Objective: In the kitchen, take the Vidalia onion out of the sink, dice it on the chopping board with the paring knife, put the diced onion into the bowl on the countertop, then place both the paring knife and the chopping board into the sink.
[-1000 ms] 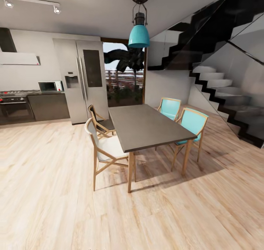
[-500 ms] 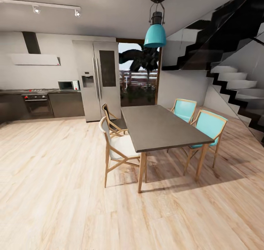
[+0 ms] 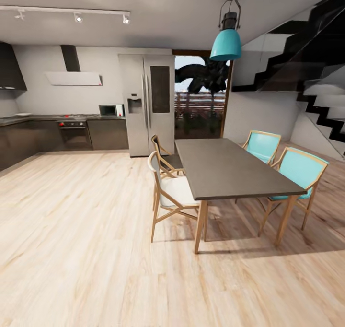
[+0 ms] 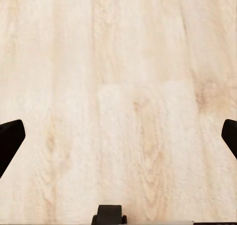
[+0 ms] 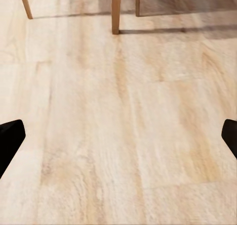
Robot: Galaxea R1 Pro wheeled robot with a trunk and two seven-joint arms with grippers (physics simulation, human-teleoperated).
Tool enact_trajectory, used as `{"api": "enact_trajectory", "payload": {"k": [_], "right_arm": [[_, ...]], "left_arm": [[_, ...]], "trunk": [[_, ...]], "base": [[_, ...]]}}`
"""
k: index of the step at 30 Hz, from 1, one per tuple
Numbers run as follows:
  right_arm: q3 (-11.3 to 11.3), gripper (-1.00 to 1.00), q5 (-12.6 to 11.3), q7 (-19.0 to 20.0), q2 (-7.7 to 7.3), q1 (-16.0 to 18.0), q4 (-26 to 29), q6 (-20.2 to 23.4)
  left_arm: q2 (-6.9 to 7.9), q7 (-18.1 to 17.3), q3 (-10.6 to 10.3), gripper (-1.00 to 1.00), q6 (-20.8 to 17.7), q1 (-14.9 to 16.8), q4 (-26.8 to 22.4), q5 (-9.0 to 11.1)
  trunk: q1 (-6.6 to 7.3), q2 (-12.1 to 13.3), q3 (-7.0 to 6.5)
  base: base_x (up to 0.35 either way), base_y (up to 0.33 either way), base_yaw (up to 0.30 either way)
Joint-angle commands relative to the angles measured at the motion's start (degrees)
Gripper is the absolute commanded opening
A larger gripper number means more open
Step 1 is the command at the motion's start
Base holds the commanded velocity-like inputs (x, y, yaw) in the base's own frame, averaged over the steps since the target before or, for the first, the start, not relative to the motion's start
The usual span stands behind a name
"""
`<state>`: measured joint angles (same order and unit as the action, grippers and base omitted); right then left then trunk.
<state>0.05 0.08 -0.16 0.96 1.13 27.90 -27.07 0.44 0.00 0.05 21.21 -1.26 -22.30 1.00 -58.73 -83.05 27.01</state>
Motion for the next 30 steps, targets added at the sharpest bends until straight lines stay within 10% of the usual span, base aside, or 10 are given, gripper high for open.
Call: {"api": "enact_trajectory", "payload": {"k": [1, 30], "right_arm": [[-0.02, 1.00, 0.01, -0.02, 0.01, 0.05, -0.04, -0.17], [0.06, 1.00, 0.09, -0.02, 0.02, 0.08, -0.13, -0.17]], "left_arm": [[0.00, 0.00, 0.02, 1.00, 0.06, -0.02, -0.05, 0.12], [0.00, -0.07, 0.12, 1.00, 0.06, -0.05, -0.13, 0.14]], "trunk": [[0.00, -0.02, 0.08], [0.00, -0.02, 0.82]], "base": [[0.000, 0.000, 0.247], [0.040, 0.038, 0.250]]}}
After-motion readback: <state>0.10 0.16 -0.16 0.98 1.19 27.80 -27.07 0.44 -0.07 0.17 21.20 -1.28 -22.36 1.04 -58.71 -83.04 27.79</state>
